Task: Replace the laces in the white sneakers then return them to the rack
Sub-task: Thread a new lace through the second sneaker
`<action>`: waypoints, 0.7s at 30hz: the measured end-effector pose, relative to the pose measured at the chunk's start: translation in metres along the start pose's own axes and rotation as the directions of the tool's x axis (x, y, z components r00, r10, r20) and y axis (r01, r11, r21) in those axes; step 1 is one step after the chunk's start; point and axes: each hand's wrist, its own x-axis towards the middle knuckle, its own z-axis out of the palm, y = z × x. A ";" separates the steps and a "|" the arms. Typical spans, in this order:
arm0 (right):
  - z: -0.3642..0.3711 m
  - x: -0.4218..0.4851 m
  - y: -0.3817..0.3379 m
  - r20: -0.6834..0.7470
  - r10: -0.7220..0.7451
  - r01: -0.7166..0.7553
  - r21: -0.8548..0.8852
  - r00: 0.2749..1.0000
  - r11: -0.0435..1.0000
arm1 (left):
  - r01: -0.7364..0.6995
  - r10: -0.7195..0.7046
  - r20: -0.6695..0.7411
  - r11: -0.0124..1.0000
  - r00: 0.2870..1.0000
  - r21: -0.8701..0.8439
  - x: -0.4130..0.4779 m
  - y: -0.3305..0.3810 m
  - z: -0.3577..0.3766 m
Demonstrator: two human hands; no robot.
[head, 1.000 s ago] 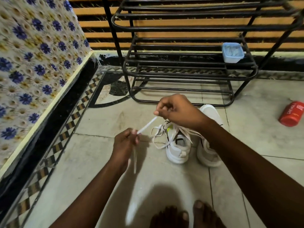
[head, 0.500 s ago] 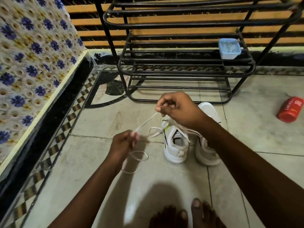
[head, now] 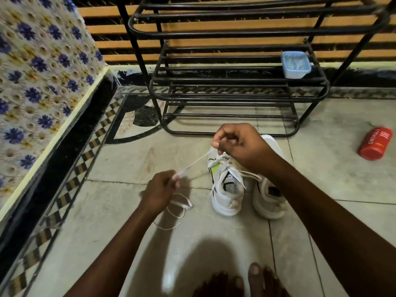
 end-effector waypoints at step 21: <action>0.008 -0.021 0.014 0.078 0.122 -0.110 -0.146 0.989 0.983 | 0.056 -0.060 0.003 0.939 0.998 0.338 -0.012 0.005 0.011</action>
